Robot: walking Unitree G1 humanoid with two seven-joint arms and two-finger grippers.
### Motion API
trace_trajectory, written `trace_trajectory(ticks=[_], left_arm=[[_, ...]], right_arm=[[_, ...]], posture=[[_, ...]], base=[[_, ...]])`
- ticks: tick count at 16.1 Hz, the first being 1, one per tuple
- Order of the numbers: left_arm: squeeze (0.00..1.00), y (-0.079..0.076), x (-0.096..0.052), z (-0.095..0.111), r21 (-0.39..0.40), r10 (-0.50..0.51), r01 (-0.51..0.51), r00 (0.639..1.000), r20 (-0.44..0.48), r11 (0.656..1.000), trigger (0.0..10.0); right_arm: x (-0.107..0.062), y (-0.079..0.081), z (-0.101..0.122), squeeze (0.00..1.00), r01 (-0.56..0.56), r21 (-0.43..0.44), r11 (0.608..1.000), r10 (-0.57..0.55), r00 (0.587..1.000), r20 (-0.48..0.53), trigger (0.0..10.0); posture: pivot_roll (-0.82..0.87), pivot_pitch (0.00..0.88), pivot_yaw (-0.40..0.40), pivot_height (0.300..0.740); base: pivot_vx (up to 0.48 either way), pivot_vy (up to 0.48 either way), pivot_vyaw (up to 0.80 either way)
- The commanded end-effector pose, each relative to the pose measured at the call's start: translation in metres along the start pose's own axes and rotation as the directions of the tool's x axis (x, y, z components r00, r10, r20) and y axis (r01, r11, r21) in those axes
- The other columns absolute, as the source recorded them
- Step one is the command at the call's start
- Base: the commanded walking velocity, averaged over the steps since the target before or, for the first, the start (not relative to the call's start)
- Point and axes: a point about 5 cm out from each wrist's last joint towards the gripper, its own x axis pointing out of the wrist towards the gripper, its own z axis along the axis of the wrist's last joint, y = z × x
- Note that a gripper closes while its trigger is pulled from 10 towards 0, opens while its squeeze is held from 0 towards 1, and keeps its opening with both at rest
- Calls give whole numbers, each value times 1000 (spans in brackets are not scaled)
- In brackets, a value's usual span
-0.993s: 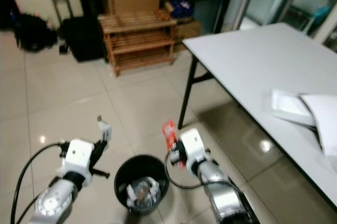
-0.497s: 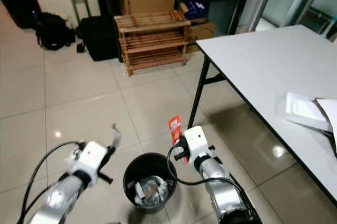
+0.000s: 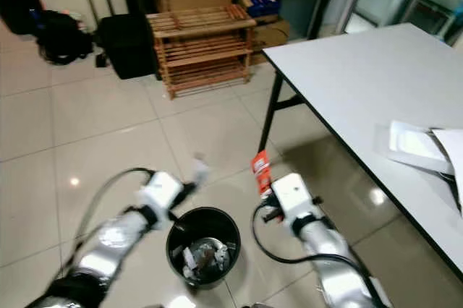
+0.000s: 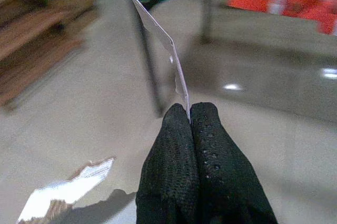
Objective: Picking trash to rubbish bin
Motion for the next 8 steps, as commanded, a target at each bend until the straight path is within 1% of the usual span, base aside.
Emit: trace_trajectory(ticks=[1, 2, 4, 6, 8], left_arm=[[0, -6, 3, -1, 15, -52, 52, 999, -8, 999, 10000], [0, -9, 5, -3, 32, -71, 71, 997, -19, 997, 10000], [0, -11, 7, -7, 57, -91, 94, 995, -41, 994, 10000], [0, -6, 9, -6, 96, -90, 94, 995, -44, 991, 10000], [0, -1, 10, -4, 103, -66, 69, 997, -31, 992, 10000]], right_arm=[[-8, -7, 2, 0, -8, 14, 1000, 8, 1000, 0, 10000], [-15, -9, 1, 0, -30, -4, 1000, 30, 1000, -7, 10000], [-26, -14, -2, 0, -12, -29, 1000, 11, 999, -34, 10000], [-34, -18, -2, 0, 29, -35, 999, -31, 998, -60, 10000], [-36, -21, -2, 0, 56, -33, 998, -58, 996, -65, 10000]], posture=[[-109, 111, -52, 740], [-126, 117, -47, 740], [-149, 127, -46, 740], [-154, 132, -51, 740], [-158, 136, -55, 740]], base=[[0, 0, 0], [0, 0, 0], [0, 0, 0], [0, 0, 0], [0, 0, 0]])
